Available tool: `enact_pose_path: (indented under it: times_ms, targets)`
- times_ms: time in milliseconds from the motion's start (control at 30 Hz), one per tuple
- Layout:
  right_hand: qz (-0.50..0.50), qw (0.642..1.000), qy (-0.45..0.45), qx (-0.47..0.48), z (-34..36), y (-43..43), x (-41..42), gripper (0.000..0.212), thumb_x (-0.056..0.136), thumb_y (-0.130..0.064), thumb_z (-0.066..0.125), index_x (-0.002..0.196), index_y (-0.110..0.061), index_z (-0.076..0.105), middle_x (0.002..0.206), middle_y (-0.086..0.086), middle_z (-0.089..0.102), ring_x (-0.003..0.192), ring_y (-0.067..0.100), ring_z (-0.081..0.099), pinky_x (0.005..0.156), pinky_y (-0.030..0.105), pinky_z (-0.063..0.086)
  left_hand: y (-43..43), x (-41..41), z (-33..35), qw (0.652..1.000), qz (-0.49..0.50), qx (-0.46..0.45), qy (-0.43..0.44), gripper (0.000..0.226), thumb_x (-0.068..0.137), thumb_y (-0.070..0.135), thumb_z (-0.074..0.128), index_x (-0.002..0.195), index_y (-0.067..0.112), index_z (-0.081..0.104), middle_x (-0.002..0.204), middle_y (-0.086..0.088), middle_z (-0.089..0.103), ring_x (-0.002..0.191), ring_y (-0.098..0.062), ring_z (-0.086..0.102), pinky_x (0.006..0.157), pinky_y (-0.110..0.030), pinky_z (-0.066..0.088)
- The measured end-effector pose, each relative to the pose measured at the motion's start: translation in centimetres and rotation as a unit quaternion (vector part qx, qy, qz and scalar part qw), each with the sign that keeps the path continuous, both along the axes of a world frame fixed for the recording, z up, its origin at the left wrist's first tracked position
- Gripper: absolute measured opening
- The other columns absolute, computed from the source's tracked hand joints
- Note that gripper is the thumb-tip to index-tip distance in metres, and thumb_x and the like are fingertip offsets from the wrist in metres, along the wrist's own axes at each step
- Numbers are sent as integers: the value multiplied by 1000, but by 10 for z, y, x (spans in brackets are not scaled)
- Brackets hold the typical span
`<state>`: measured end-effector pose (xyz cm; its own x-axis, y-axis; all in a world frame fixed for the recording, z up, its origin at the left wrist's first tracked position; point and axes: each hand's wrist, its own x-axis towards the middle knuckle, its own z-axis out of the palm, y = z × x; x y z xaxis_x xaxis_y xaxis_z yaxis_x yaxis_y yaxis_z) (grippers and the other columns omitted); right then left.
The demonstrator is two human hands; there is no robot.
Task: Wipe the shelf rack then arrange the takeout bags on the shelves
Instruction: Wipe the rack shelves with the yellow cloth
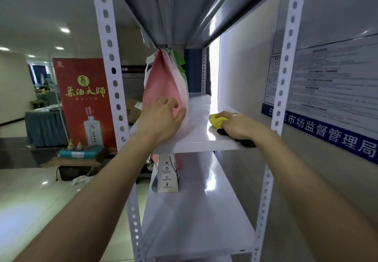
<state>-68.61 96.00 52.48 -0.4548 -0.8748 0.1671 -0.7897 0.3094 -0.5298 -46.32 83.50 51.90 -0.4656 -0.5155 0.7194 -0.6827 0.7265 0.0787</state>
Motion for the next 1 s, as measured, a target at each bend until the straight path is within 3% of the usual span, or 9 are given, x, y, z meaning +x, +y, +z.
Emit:
enact_pose_path:
  times_ms: [100,167,267,333,533,633,833,900,1000]
  targets:
    - [-33,998,26,46,9,-25,-9,45,90,-44,43,130,-36,61,126,10,65,115,39,64,109,49,49,-18,3,-12,993,33,100,-58,50,109,55,41,133,19,67,137,-8,64,124,-32,59,110,-48,45]
    - [-37,996,38,65,15,-50,-20,42,96,-34,44,133,-25,61,119,16,67,110,38,66,107,48,50,-24,4,-18,986,37,144,-77,53,104,58,37,119,19,69,125,-10,64,113,-32,59,103,-48,50]
    - [-2,996,33,79,19,-91,-35,29,98,-29,47,117,-15,64,107,19,68,80,32,58,76,40,51,-26,3,-20,982,46,148,-107,55,96,63,34,113,23,68,115,-6,61,108,-29,56,100,-47,51]
    - [20,995,33,93,21,-118,-44,17,97,-28,49,99,-15,59,97,19,59,76,30,50,69,40,45,-29,2,-20,982,47,144,-112,51,99,61,37,118,25,67,120,-7,62,114,-30,56,103,-48,51]
    - [28,990,13,140,27,-181,-67,15,91,-33,49,89,-19,53,92,13,51,82,29,41,69,39,37,-28,1,-19,982,45,153,-105,51,93,57,36,119,26,67,124,-5,61,118,-29,56,107,-50,49]
    - [50,986,35,156,23,-187,-70,18,93,-35,48,91,-18,49,93,14,52,82,30,43,74,42,39,-28,2,-19,982,46,154,-101,38,100,52,44,117,27,67,121,-2,59,116,-27,55,106,-50,50]
    - [96,985,46,133,17,-154,-56,22,101,-41,46,92,-21,44,94,13,51,83,29,43,78,45,42,-29,4,-19,983,43,150,-95,30,101,51,49,112,29,67,112,1,58,108,-25,55,101,-47,51]
    - [115,986,22,115,15,-133,-46,19,98,-39,46,87,-23,43,91,11,48,81,30,40,74,46,39,-27,5,-18,983,48,151,-95,28,97,54,48,105,31,63,108,2,56,103,-25,55,92,-43,48]
    - [120,988,0,92,11,-91,-31,27,94,-45,46,84,-19,45,89,13,52,85,25,37,73,48,44,-22,4,-16,982,48,158,-95,38,88,58,42,103,31,65,106,1,57,101,-25,54,89,-43,47]
